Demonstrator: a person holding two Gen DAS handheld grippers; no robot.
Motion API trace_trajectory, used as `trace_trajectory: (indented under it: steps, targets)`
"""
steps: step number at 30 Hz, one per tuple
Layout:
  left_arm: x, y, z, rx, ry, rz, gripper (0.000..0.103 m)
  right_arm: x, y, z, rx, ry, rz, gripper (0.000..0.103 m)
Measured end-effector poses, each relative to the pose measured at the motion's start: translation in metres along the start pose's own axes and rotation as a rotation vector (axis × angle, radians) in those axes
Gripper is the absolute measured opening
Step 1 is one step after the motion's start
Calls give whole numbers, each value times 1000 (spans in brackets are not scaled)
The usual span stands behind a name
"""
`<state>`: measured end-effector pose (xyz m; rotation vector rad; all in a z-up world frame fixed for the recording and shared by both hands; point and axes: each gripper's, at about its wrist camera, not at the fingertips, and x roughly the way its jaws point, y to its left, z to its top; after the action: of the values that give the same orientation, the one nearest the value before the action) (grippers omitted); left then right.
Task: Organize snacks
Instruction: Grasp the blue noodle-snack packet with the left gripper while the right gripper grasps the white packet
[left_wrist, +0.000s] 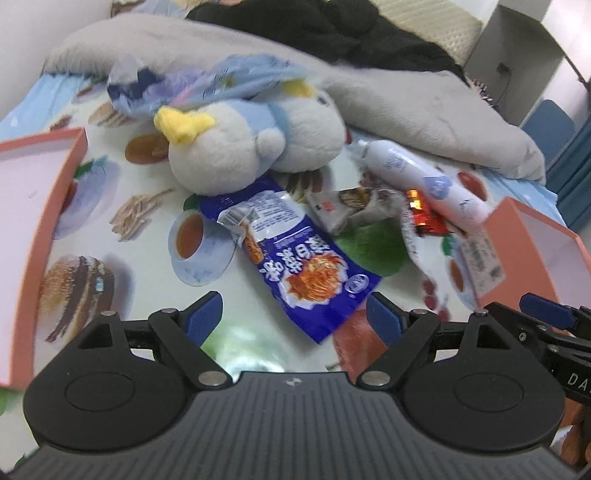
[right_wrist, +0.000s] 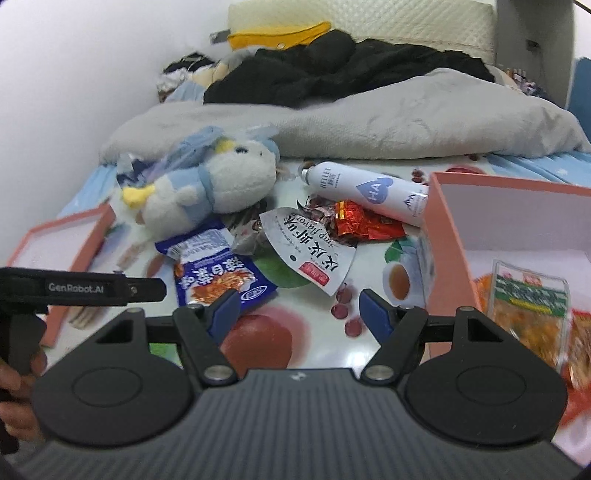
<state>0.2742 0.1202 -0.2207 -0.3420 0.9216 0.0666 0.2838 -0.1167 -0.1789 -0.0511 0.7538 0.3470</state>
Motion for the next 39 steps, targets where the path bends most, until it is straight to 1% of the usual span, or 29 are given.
trace_trajectory:
  steps: [5, 11, 14, 17, 22, 25, 28, 29, 30, 32, 33, 35, 36, 37, 38, 39]
  targets:
    - [41, 18, 12, -37, 29, 11, 88, 37, 4, 8, -73, 28, -7, 73]
    - [74, 32, 22, -64, 38, 29, 88, 74, 14, 17, -198, 49, -38, 72]
    - [84, 33, 27, -48, 30, 41, 88, 88, 16, 21, -233, 41, -55, 72]
    - [92, 32, 30, -37, 20, 38, 88, 101, 18, 24, -268, 36, -60, 72]
    - [104, 22, 39, 20, 5, 62, 88, 118, 26, 29, -344, 12, -76, 72]
    - [111, 17, 42, 43, -11, 92, 88, 128, 31, 29, -381, 9, -82, 65]
    - [120, 12, 45, 72, -28, 122, 87, 140, 35, 26, -418, 20, -83, 64]
    - [122, 10, 46, 79, -32, 128, 88, 144, 36, 25, -430, 26, -89, 57]
    - [124, 9, 46, 85, -35, 132, 88, 147, 37, 24, -441, 33, -97, 53]
    - [126, 7, 47, 97, -38, 138, 86, 150, 38, 23, -456, 33, -122, 34]
    - [126, 6, 46, 99, -41, 137, 85, 150, 37, 24, -454, 30, -127, 31]
    - [124, 7, 45, 103, -48, 132, 80, 148, 35, 25, -443, 30, -133, 17]
    - [124, 7, 45, 106, -50, 126, 76, 146, 34, 26, -436, 32, -135, 13]
    - [124, 6, 44, 106, -52, 123, 74, 145, 33, 26, -433, 34, -136, 9]
    - [123, 6, 44, 104, -53, 115, 69, 143, 34, 25, -433, 35, -135, 8]
    - [122, 6, 42, 104, -56, 111, 66, 140, 34, 24, -435, 34, -135, 7]
